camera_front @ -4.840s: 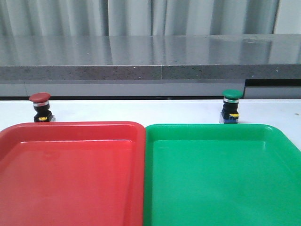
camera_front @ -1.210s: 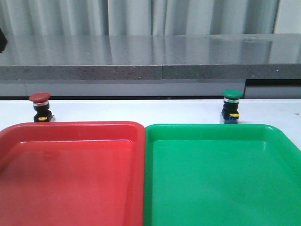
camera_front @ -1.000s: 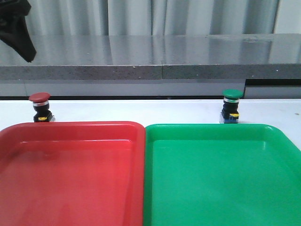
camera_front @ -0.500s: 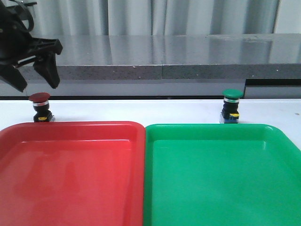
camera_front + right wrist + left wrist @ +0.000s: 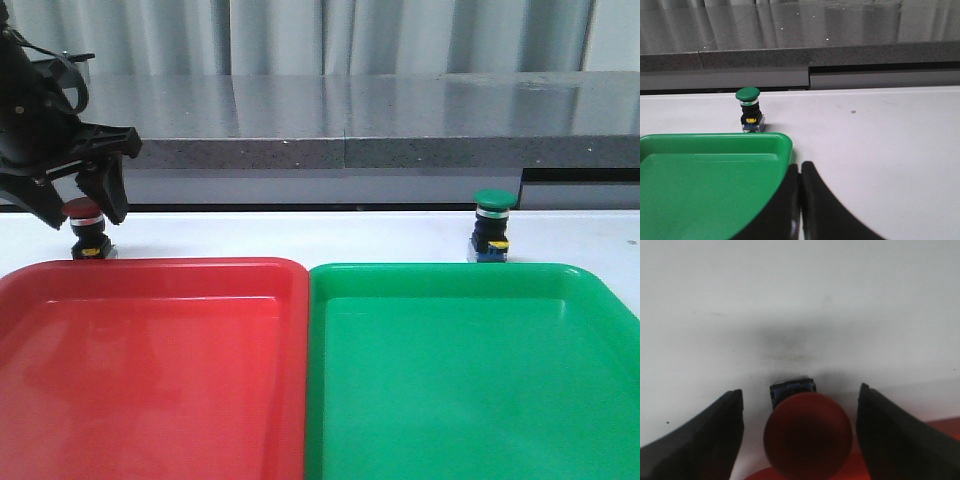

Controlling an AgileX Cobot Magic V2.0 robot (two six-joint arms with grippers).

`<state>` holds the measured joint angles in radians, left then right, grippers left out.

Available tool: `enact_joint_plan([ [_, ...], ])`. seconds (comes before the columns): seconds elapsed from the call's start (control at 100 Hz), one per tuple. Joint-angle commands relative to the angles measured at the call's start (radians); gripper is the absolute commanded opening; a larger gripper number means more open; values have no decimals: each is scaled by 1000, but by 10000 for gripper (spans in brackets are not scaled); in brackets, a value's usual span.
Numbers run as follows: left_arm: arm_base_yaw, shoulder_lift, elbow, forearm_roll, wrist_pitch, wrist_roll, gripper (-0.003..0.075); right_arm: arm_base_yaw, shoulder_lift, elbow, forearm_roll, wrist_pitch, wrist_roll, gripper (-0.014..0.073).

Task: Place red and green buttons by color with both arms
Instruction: 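Lower the open left gripper over the red-capped button, then close the left gripper on the red button and lift it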

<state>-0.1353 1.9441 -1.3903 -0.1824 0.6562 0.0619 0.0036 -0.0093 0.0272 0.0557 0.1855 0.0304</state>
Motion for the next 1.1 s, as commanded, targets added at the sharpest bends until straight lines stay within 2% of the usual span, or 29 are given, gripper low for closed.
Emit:
enact_joint_plan([
  [0.0,-6,-53,-31,-7,-48,3,370,-7,-22,-14,-8,-73,0,-67],
  [0.21,-6,-53,-44,-7,-44,3,204,-7,-22,-14,-8,-73,0,-67],
  [0.31,-6,-63,-68,-9,-26,3,166,-7,-22,-14,-8,-73,0,-67],
  [0.7,-11,-239,-48,-71,47,-7,155,-7,-22,-14,-8,-73,0,-67],
  [0.87,-43,-338,58,-71,40,-27,155,-7,-22,-14,-8,-73,0,-67],
  [1.09,-114,-444,229,-69,-42,-88,155,-7,-22,-14,-8,-73,0,-67],
])
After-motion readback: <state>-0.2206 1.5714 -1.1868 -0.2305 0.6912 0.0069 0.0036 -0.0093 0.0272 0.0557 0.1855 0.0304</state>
